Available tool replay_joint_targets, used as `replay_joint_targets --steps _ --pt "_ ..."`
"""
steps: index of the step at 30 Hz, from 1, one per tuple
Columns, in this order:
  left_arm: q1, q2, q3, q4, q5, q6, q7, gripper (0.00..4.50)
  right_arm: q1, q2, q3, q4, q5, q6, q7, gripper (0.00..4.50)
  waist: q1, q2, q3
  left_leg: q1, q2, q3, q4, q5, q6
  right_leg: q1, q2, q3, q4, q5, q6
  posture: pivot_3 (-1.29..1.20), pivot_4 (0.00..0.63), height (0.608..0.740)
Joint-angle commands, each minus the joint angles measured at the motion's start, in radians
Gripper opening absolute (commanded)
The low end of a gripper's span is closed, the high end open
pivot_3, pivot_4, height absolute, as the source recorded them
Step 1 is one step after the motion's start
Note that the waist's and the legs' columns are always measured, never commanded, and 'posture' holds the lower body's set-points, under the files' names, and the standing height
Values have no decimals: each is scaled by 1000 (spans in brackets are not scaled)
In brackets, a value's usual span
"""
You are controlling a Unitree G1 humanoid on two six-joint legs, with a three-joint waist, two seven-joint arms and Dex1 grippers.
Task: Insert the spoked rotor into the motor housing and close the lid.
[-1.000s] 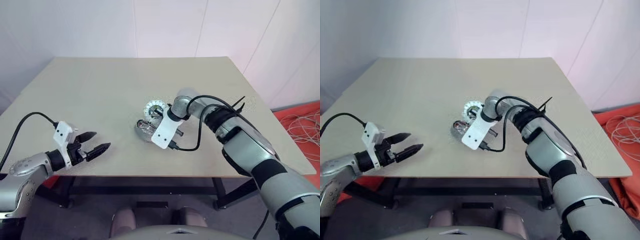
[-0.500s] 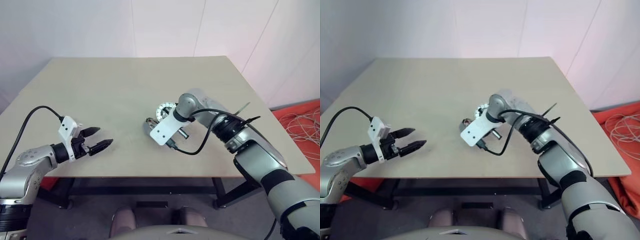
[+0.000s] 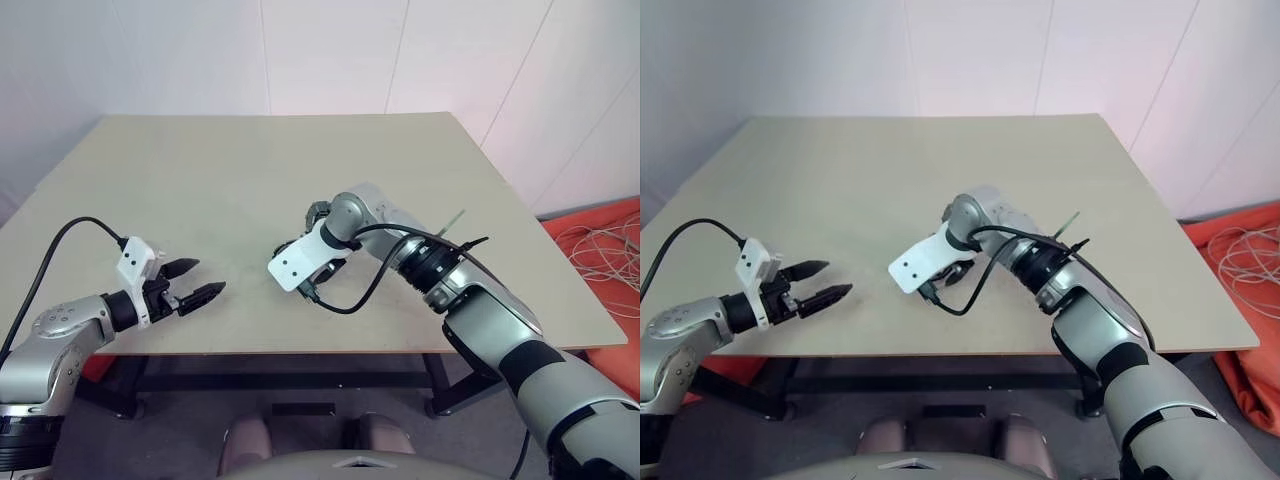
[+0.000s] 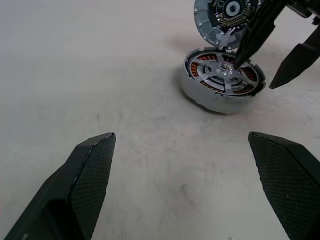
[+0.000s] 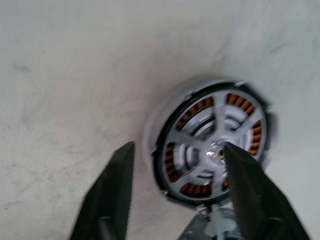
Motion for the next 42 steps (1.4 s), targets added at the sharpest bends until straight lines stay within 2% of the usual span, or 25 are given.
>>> replay_joint_targets --steps 1,3,8,16,31,34,39,42 --pt "-16 1 29 -27 -11 -9 6 4500 -39 -8 -46 -73 55 20 28 4385 0 0 0 0 0 0 0 0 0 0 0 0 0 0 0 0 0 740" --pt "-20 -1 26 -24 -9 -12 7 4500 -48 -17 -45 -62 61 -2 22 4459 -1 0 0 0 0 0 0 0 0 0 0 0 0 0 0 0 0 740" --pt "-26 -9 19 -23 -3 -20 11 4500 -70 -80 7 73 12 -235 -64 4459 1 0 0 0 0 0 0 0 0 0 0 0 0 0 0 0 0 740" --pt "-9 -18 26 -40 -5 -22 21 4500 -58 -122 43 189 -6 -442 -88 4459 -6 0 0 -1 0 1 0 0 0 -2 0 0 0 0 0 0 0 740" --pt "14 -35 30 -70 -8 -18 45 4500 -125 -40 67 433 -90 -523 -201 4459 -6 0 0 -1 0 1 0 0 0 -2 0 0 0 0 -1 0 0 740" --pt "16 -39 31 -74 -9 -18 51 4500 -128 -32 70 455 -96 -533 -205 3872 -6 0 0 0 0 1 0 0 0 -2 0 0 0 0 -1 0 0 740" --pt "19 -41 32 -75 -9 -21 56 4500 -128 -21 66 463 -94 -535 -200 2264 -6 0 0 0 0 1 0 0 0 -1 0 0 0 0 -1 0 0 740" --pt "20 -42 32 -76 -9 -22 58 4500 -122 -17 62 458 -92 -531 -193 1130 -6 -1 0 0 0 1 0 0 0 0 0 0 0 0 -1 0 0 740"
